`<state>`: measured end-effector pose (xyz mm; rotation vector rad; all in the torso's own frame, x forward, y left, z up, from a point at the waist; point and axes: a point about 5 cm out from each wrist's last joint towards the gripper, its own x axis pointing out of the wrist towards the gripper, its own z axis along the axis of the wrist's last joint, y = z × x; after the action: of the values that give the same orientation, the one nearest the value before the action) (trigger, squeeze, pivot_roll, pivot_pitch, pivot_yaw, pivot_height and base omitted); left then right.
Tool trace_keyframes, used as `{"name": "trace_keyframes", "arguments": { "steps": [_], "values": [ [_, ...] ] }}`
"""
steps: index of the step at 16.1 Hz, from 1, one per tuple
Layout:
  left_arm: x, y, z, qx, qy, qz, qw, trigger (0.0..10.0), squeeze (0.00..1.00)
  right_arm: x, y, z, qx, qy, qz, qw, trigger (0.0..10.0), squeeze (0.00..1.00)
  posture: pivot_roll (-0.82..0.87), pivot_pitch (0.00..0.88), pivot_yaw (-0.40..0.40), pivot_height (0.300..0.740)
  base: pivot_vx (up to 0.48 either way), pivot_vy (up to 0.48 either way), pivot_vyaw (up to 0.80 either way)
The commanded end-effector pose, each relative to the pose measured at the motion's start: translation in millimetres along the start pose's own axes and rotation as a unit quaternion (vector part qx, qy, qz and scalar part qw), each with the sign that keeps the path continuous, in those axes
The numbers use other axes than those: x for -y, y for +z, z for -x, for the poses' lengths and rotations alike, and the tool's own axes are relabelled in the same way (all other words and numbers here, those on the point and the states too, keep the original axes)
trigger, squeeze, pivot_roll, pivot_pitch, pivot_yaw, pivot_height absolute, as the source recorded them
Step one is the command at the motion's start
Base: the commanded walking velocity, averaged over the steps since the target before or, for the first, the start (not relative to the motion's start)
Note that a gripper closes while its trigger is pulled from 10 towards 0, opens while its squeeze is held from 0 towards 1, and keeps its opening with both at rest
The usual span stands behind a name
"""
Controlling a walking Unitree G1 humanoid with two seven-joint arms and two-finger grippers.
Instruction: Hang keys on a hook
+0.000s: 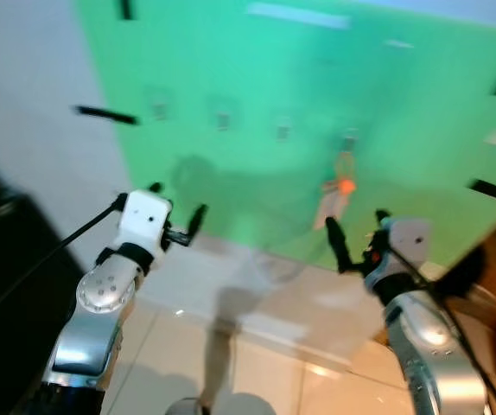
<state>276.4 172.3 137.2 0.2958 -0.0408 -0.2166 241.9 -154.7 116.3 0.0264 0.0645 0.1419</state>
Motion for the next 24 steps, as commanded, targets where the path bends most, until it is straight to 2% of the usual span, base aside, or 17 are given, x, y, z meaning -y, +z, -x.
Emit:
{"name": "trace_keyframes", "arguments": {
  "steps": [1,2,3,5,8,9,10,12,13,14,17,18,19,21,22,23,24],
  "values": [
    [-7.3,4.5,-0.5,0.021,0.059,-0.009,0.998,10.0,0.39,-0.6,2.4,0.5,0.009,-0.002,-0.001,1.0,10.0,1.0,-0.06,0.0,-0.006,0.74,0.0,0.0,0.8],
    [-8.5,4.4,-0.8,0.022,0.072,-0.005,0.997,10.0,0.39,-1.6,2.6,-0.1,0.009,-0.003,-0.003,1.0,10.0,1.0,-0.06,0.0,-0.003,0.74,0.0,0.0,0.8],
    [-7.7,4.3,0.3,0.029,0.085,0.006,0.996,10.0,0.49,-2.9,0.3,-0.4,0.007,-0.007,0.003,1.0,10.0,1.0,-0.06,0.0,0.004,0.74,0.0,0.0,0.8],
    [-8.1,5.0,1.3,0.016,0.085,-0.006,0.996,10.0,0.6,-3.4,3.2,-0.2,0.015,-0.011,-0.019,1.0,10.0,1.0,-0.04,0.0,0.005,0.74,0.0,0.0,0.8],
    [-9.7,0.4,3.4,0.015,0.088,-0.03,0.996,10.0,0.57,-3.3,0.0,1.8,0.013,-0.021,-0.03,0.999,10.0,1.0,-0.05,0.0,0.015,0.74,0.0,0.0,0.8],
    [-6.7,-0.7,3.5,0.01,0.065,-0.032,0.997,10.0,0.6,-2.6,1.0,2.3,0.014,-0.027,-0.041,0.999,10.0,1.0,-0.06,0.0,0.021,0.74,0.0,0.0,0.8],
    [-2.8,-3.7,2.8,-0.009,0.033,-0.016,0.999,10.0,0.57,-1.7,2.0,2.5,0.015,-0.029,-0.052,0.998,10.0,1.0,-0.06,0.0,0.025,0.74,0.0,0.0,0.8],
    [-4.1,-0.9,0.2,0.01,0.052,-0.019,0.998,10.0,0.6,2.3,3.0,2.2,0.013,-0.044,-0.043,0.998,10.0,1.0,-0.07,0.0,0.026,0.74,0.0,0.0,0.8],
    [-5.2,0.7,-0.9,0.028,0.08,-0.019,0.996,10.0,0.58,1.1,5.5,0.4,0.013,-0.035,-0.057,0.998,10.0,1.0,-0.06,0.0,0.024,0.74,0.0,0.0,0.8],
    [-2.0,-2.4,-1.5,0.017,0.057,-0.01,0.998,10.0,0.6,-1.4,6.9,-2.0,0.01,-0.023,-0.055,0.998,10.0,1.0,-0.06,0.0,0.021,0.74,0.0,0.0,0.8],
    [1.7,-8.5,-1.1,-0.011,0.017,0.007,1.0,10.0,0.39,-6.8,10.4,-6.3,0.007,-0.004,-0.037,0.999,10.0,1.0,-0.06,0.0,0.011,0.74,0.0,0.0,0.8],
    [1.6,-8.9,-0.3,-0.011,0.02,0.012,1.0,10.0,0.22,-7.2,10.7,-7.4,0.008,-0.002,-0.039,0.999,10.0,1.0,-0.06,0.0,0.011,0.74,0.0,0.0,0.8],
    [1.3,-10.1,0.7,-0.013,0.028,0.017,0.999,10.0,0.15,-6.5,12.1,-8.8,0.012,-0.004,-0.035,0.999,10.0,1.0,-0.05,0.0,-0.001,0.74,0.0,0.0,0.8],
    [3.0,-11.3,3.9,-0.018,0.025,0.019,0.999,10.0,0.06,3.0,16.3,-11.4,0.024,-0.039,-0.042,0.998,10.0,1.0,-0.05,0.0,-0.011,0.74,0.0,0.0,0.8],
    [4.7,-11.1,6.1,-0.013,0.016,0.024,1.0,10.0,0.06,5.8,16.4,-12.4,0.023,-0.045,-0.045,0.998,10.0,1.0,-0.04,0.0,-0.013,0.74,0.0,0.0,0.69],
    [5.4,-11.4,7.6,-0.014,0.012,0.029,0.999,10.0,0.01,6.1,16.4,-13.0,0.022,-0.048,-0.046,0.998,10.0,1.0,-0.04,0.0,-0.013,0.74,0.0,0.0,0.64],
    [4.3,-11.3,7.7,-0.017,0.014,0.019,1.0,10.0,0.01,4.8,15.1,-13.1,0.013,-0.05,-0.043,0.998,10.0,1.0,-0.04,0.0,-0.013,0.74,0.0,0.0,0.56]
  ]
}}
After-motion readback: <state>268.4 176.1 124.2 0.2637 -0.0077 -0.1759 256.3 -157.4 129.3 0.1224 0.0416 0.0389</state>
